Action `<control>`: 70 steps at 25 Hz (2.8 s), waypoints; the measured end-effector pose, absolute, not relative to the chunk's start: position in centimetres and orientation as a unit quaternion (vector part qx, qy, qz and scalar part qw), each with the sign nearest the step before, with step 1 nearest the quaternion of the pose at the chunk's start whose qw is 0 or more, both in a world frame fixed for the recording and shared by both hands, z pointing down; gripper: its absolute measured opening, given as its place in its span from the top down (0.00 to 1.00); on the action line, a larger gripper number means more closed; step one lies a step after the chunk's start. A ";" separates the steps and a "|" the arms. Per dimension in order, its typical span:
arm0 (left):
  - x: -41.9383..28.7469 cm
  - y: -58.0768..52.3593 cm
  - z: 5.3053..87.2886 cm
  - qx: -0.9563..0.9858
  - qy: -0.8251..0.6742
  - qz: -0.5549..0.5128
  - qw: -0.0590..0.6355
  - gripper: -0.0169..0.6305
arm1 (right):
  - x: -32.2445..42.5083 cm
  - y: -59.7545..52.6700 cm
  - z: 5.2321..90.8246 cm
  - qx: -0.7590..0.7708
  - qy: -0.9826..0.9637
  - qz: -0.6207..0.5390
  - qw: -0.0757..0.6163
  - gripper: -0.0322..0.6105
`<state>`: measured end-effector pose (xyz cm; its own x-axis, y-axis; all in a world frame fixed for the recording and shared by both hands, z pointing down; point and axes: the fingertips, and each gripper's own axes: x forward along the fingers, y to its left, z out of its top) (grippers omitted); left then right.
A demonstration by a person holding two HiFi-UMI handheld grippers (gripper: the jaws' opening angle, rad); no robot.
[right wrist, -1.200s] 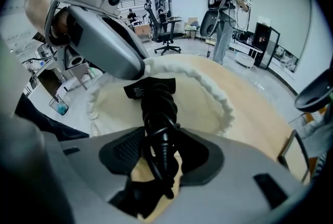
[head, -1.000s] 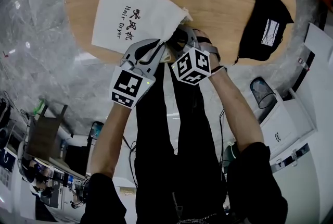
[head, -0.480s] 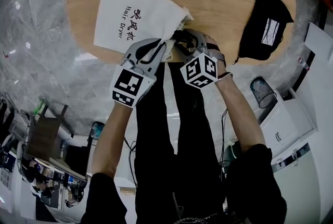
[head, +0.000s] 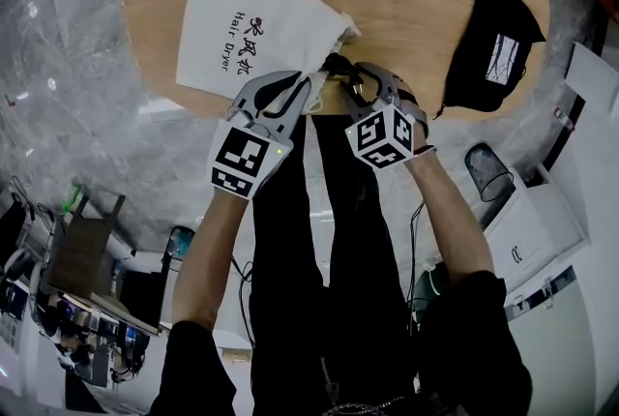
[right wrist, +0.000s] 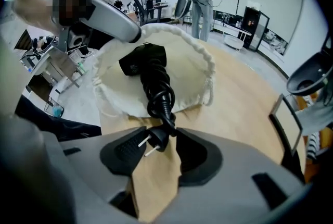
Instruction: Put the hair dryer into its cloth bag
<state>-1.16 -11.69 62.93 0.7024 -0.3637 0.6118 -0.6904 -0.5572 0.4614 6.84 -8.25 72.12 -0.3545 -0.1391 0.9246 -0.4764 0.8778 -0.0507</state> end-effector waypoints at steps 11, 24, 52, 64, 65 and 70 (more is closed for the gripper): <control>-0.9 -11.9 62.4 0.857 -0.307 0.225 0.349 0.91 | 4.2 -10.4 69.7 0.213 -0.834 0.156 0.484 0.68; -0.4 -11.9 62.1 0.866 -0.291 0.199 0.354 0.91 | -0.9 -12.1 69.0 0.162 -0.878 0.175 0.415 0.68; 1.6 -11.5 66.3 0.857 -0.269 0.267 0.351 0.77 | 4.7 -8.8 68.9 0.271 -0.829 0.322 0.369 0.61; 1.1 -11.5 64.9 0.870 -0.258 0.296 0.298 0.67 | 8.6 -7.2 64.1 0.392 -0.760 0.416 0.311 0.78; 0.8 -11.7 64.0 0.870 -0.263 0.297 0.292 0.66 | 8.2 -7.4 63.1 0.395 -0.759 0.425 0.296 0.78; -0.1 -12.2 57.6 0.880 -0.291 0.273 0.258 0.67 | 6.5 -8.9 57.0 0.421 -0.762 0.423 0.252 0.81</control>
